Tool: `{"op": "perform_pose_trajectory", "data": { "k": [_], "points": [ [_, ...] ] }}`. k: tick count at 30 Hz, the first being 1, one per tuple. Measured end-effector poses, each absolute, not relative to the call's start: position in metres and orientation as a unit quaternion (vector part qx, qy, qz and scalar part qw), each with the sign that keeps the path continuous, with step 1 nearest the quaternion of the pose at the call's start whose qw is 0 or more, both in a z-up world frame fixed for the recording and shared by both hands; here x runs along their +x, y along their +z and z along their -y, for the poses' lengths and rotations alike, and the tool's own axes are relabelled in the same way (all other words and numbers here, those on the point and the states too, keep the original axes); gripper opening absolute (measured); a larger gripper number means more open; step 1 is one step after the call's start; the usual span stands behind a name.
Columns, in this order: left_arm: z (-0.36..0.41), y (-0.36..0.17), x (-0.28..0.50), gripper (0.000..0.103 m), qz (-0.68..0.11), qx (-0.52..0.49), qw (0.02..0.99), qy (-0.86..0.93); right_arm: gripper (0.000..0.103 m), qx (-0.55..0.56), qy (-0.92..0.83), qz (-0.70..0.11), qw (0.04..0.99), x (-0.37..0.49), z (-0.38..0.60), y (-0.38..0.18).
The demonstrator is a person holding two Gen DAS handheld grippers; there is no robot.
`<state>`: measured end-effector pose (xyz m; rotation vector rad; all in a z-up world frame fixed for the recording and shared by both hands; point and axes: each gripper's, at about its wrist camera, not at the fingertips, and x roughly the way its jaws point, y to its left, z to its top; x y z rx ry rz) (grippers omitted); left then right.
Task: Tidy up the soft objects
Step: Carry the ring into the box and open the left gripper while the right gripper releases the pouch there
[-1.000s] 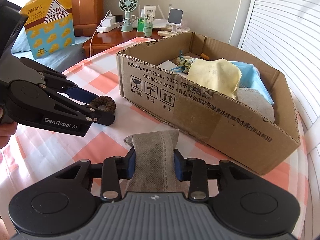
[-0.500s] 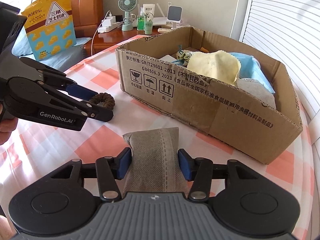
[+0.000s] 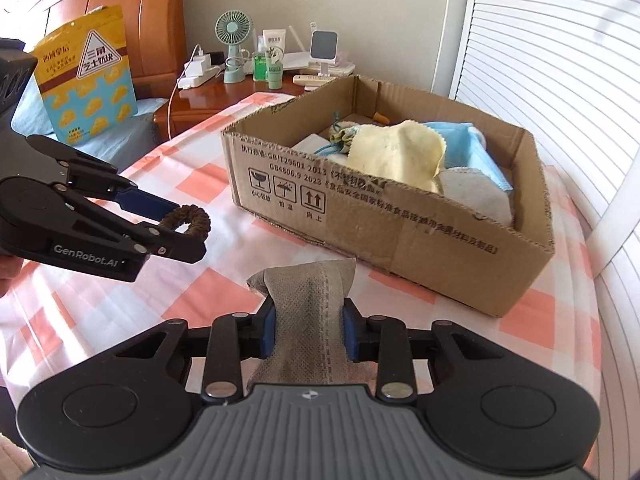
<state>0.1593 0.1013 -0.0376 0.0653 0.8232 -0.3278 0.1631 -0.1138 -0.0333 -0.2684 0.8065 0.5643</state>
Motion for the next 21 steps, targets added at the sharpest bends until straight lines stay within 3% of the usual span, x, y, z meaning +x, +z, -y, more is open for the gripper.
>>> {"op": "perform_pose_trajectory", "data": {
  "k": [10, 21],
  "points": [
    [-0.093, 0.009, 0.157, 0.043, -0.361, 0.063, 0.907, -0.207, 0.036, -0.131, 0.268, -0.356, 0.885, 0.146, 0.128, 0.013],
    [-0.069, 0.056, 0.227, 0.043, -0.304, 0.105, 0.924, -0.207, 0.036, -0.127, 0.252, -0.314, 0.907, 0.156, 0.142, 0.051]
  ]
}}
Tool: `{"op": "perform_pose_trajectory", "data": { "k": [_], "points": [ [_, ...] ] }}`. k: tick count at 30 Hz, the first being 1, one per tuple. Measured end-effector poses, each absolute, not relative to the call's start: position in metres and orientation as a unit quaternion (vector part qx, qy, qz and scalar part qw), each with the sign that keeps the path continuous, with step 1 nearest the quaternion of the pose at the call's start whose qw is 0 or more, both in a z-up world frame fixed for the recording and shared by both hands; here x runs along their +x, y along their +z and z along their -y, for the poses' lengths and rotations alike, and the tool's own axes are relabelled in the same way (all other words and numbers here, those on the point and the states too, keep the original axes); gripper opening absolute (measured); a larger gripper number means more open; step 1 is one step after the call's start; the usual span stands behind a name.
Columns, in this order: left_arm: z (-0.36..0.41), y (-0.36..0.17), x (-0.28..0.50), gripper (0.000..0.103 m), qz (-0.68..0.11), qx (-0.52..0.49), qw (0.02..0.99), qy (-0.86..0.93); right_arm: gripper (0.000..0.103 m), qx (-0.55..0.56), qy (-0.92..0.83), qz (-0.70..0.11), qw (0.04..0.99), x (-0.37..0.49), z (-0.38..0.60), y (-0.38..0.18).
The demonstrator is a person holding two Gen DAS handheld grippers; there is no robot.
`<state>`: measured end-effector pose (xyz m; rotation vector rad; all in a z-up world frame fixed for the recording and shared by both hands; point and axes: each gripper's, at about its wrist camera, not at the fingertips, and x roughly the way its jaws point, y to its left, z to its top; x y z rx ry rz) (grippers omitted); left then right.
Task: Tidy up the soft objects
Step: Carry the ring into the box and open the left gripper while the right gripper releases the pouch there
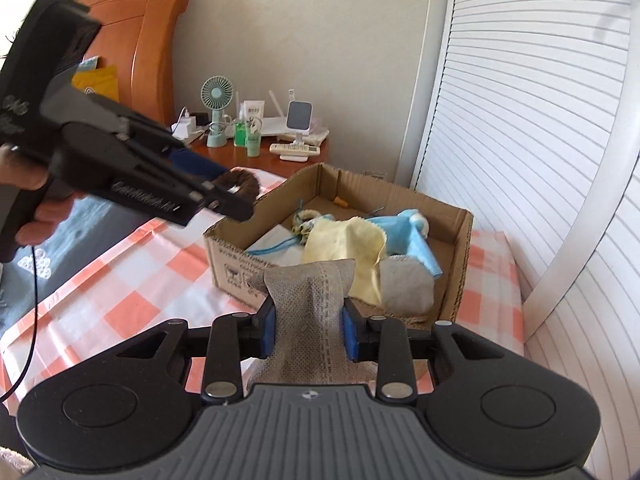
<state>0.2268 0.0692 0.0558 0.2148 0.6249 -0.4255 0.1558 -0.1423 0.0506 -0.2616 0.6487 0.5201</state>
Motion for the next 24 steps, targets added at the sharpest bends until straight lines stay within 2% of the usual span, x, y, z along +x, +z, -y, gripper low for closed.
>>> {"op": "perform_pose_trajectory", "data": {
  "k": [10, 11, 13, 14, 15, 20, 24],
  "points": [
    [-0.052, 0.043, 0.327, 0.043, -0.330, 0.095, 0.926, -0.156, 0.036, -0.116, 0.241, -0.313, 0.911, 0.181, 0.149, 0.054],
    [-0.051, 0.042, 0.334, 0.046, -0.331, 0.093, 0.927, -0.148, 0.036, -0.116, 0.241, -0.314, 0.911, 0.183, 0.149, 0.053],
    [-0.050, 0.038, 0.344, 0.068, -0.326, 0.089, 0.931, -0.139, 0.036, -0.116, 0.238, -0.314, 0.912, 0.186, 0.150, 0.051],
    [-0.050, 0.038, 0.345, 0.088, -0.319, 0.085, 0.934, -0.137, 0.036, -0.115, 0.238, -0.315, 0.911, 0.188, 0.150, 0.050],
    [-0.051, 0.037, 0.344, 0.096, -0.313, 0.082, 0.936, -0.136, 0.036, -0.112, 0.237, -0.316, 0.912, 0.189, 0.151, 0.049],
    [-0.053, 0.041, 0.330, 0.098, -0.301, 0.078, 0.939, -0.144, 0.036, -0.107, 0.236, -0.323, 0.910, 0.194, 0.154, 0.044],
    [-0.060, 0.047, 0.298, 0.103, -0.276, 0.079, 0.947, -0.146, 0.036, -0.105, 0.232, -0.324, 0.911, 0.197, 0.153, 0.044]
  ]
}}
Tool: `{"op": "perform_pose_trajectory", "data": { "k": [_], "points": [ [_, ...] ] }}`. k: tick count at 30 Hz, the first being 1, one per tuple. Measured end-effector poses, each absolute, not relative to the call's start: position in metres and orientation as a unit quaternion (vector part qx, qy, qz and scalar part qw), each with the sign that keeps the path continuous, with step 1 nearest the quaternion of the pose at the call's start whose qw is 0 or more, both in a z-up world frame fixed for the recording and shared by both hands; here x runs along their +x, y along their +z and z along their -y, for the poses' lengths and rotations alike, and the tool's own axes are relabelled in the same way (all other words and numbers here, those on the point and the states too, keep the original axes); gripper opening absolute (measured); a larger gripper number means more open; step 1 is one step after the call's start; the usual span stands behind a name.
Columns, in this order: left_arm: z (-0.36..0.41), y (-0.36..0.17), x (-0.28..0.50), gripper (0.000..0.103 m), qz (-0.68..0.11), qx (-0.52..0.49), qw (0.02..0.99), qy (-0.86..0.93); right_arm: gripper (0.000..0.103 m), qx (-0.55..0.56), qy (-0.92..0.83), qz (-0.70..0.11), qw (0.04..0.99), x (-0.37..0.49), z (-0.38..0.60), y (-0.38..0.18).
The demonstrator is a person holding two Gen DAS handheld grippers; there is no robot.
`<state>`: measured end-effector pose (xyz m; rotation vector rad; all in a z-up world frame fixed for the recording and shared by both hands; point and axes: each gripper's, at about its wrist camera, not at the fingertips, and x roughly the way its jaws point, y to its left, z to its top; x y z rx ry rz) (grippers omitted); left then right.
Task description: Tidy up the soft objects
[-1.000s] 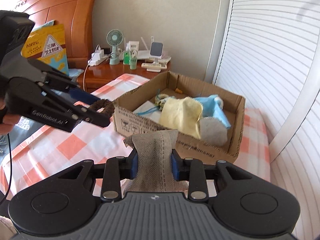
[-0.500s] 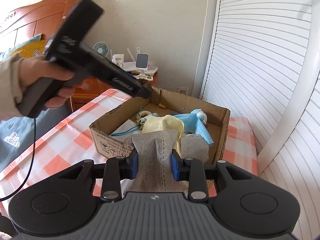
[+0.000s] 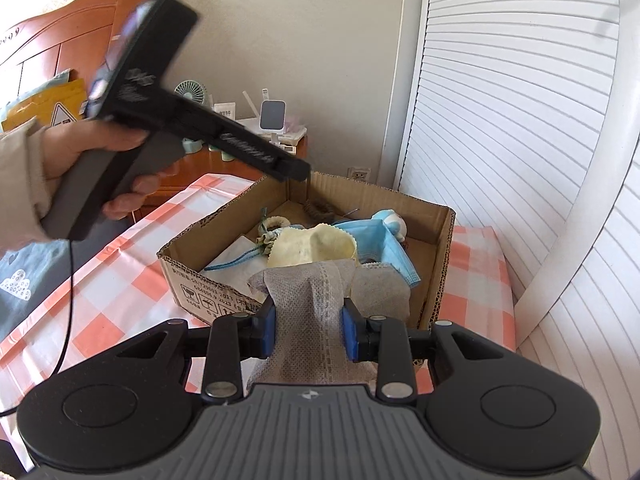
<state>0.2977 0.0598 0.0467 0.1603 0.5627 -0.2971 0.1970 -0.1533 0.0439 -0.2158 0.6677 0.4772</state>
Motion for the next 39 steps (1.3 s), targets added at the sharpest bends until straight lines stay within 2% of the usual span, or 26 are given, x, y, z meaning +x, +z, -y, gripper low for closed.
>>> {"op": "perform_pose_trajectory", "data": {
  "k": [8, 12, 15, 16, 17, 18, 19, 20, 21, 25, 30, 39],
  "points": [
    [-0.081, 0.043, 0.223, 0.103, -0.256, 0.052, 0.957, -0.130, 0.036, -0.089, 0.218, -0.338, 0.911, 0.225, 0.148, 0.047],
    [-0.084, 0.035, 0.190, 0.102, -0.231, 0.076, 0.965, -0.094, 0.037, -0.079, 0.207, -0.347, 0.912, 0.248, 0.142, 0.047],
    [-0.085, 0.028, 0.177, 0.102, -0.240, 0.082, 0.964, -0.075, 0.041, -0.065, 0.195, -0.351, 0.913, 0.263, 0.137, 0.049],
    [-0.085, 0.025, 0.172, 0.102, -0.244, 0.077, 0.964, -0.075, 0.052, -0.063, 0.191, -0.352, 0.914, 0.267, 0.135, 0.049],
    [-0.087, 0.024, 0.169, 0.102, -0.248, 0.070, 0.963, -0.075, 0.071, -0.064, 0.185, -0.350, 0.916, 0.271, 0.134, 0.050],
    [-0.088, 0.024, 0.166, 0.102, -0.252, 0.061, 0.963, -0.074, 0.079, -0.066, 0.174, -0.347, 0.919, 0.274, 0.132, 0.050],
    [-0.090, 0.024, 0.163, 0.102, -0.254, 0.054, 0.963, -0.072, 0.092, -0.067, 0.164, -0.344, 0.922, 0.275, 0.132, 0.050],
    [-0.090, 0.024, 0.161, 0.102, -0.255, 0.050, 0.963, -0.068, 0.099, -0.063, 0.159, -0.342, 0.924, 0.275, 0.132, 0.052],
    [-0.090, 0.025, 0.160, 0.102, -0.259, 0.050, 0.963, -0.059, 0.102, -0.054, 0.160, -0.339, 0.925, 0.274, 0.134, 0.053],
    [-0.090, 0.028, 0.157, 0.102, -0.282, 0.047, 0.958, -0.028, 0.103, -0.031, 0.152, -0.336, 0.929, 0.259, 0.140, 0.061],
    [-0.086, 0.033, 0.153, 0.102, -0.308, 0.038, 0.951, -0.014, 0.103, -0.058, 0.081, -0.357, 0.929, 0.234, 0.140, 0.063],
    [-0.068, 0.047, 0.147, 0.102, -0.316, 0.036, 0.948, -0.023, 0.103, -0.063, 0.000, -0.407, 0.911, 0.181, 0.139, 0.050]
  ]
}}
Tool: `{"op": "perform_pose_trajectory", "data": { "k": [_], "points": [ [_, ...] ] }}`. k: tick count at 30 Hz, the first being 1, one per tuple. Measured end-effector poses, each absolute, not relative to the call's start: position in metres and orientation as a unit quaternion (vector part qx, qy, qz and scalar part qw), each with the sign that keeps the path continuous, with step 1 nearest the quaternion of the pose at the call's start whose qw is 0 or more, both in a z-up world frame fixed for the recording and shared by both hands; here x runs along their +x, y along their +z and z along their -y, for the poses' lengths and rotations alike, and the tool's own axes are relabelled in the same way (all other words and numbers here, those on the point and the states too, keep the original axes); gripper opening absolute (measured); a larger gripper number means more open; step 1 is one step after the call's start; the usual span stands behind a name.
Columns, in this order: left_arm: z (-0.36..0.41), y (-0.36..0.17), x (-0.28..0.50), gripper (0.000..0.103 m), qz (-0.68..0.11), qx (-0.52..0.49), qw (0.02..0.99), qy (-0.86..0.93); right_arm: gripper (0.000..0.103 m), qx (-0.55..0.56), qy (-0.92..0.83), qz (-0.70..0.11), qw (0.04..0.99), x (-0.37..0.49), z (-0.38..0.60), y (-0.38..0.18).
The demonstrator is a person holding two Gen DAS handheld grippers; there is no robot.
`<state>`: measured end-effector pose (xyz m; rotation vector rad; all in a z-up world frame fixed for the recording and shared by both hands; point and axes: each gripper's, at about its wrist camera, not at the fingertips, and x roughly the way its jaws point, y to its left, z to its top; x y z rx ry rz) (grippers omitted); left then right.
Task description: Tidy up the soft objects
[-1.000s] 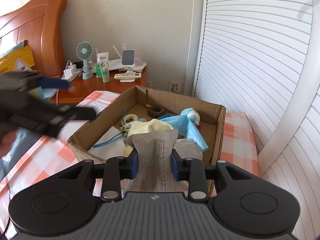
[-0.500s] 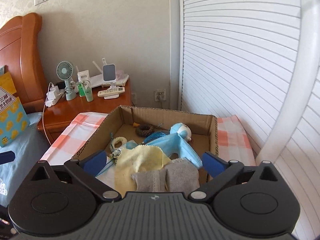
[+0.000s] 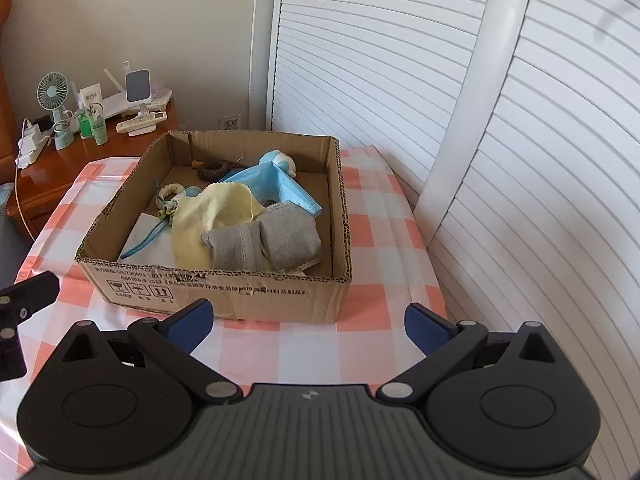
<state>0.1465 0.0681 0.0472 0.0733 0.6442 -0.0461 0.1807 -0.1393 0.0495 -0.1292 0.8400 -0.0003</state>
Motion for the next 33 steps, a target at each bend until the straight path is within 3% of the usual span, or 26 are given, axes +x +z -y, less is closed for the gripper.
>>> {"op": "perform_pose_trajectory", "data": {
  "k": [33],
  "points": [
    [-0.056, 0.050, 0.143, 0.102, -0.327, 0.036, 0.944, -0.026, 0.103, -0.039, -0.013, -0.397, 0.917, 0.150, 0.148, 0.059]
  ]
}}
